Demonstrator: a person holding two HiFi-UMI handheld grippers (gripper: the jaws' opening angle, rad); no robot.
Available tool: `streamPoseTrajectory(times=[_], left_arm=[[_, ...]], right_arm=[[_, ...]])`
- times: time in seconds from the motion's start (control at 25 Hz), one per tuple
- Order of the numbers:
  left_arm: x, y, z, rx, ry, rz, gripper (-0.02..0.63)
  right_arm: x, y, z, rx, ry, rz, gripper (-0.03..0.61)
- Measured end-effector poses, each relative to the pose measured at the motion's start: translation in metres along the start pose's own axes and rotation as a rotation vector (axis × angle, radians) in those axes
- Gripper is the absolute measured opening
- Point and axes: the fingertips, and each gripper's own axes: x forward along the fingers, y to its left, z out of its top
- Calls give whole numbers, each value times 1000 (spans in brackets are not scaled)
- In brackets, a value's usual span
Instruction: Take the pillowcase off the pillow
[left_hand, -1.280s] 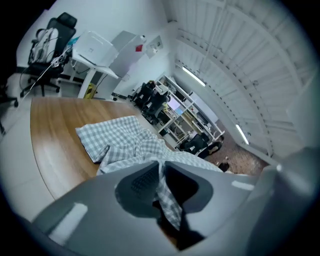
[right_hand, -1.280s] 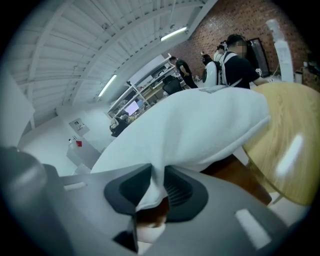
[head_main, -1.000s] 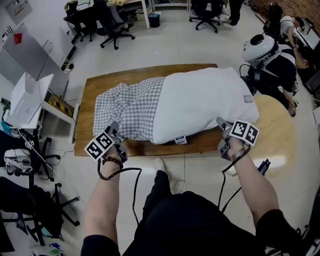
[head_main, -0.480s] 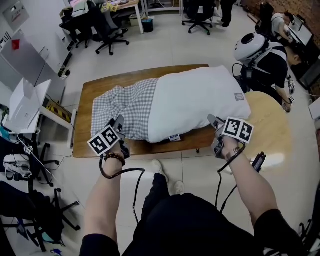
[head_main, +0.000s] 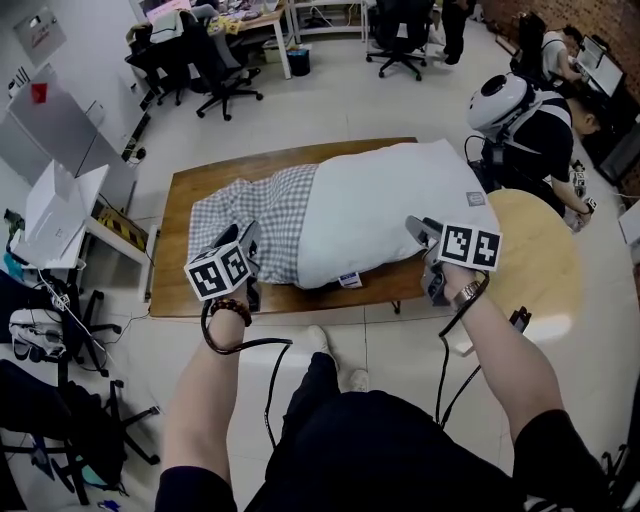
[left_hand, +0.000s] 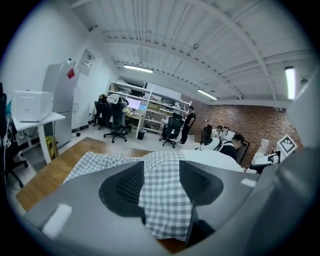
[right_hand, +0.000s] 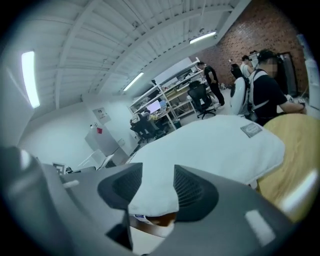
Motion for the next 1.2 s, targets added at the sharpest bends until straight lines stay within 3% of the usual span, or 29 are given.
streamPoseTrajectory(times=[0.24, 0.48, 0.84, 1.2], left_arm=[[9, -21, 9, 107, 16, -32, 225], [28, -11, 48, 213, 34, -62, 225], [99, 0, 48, 362, 96, -108, 239], [185, 31, 75, 511, 198, -217, 256]], right_arm=[[11, 23, 18, -161, 32, 67, 202], [51, 57, 52, -274, 90, 107, 224], [120, 34, 59, -387, 224, 166, 259], [218, 33, 97, -518, 348, 191, 299]])
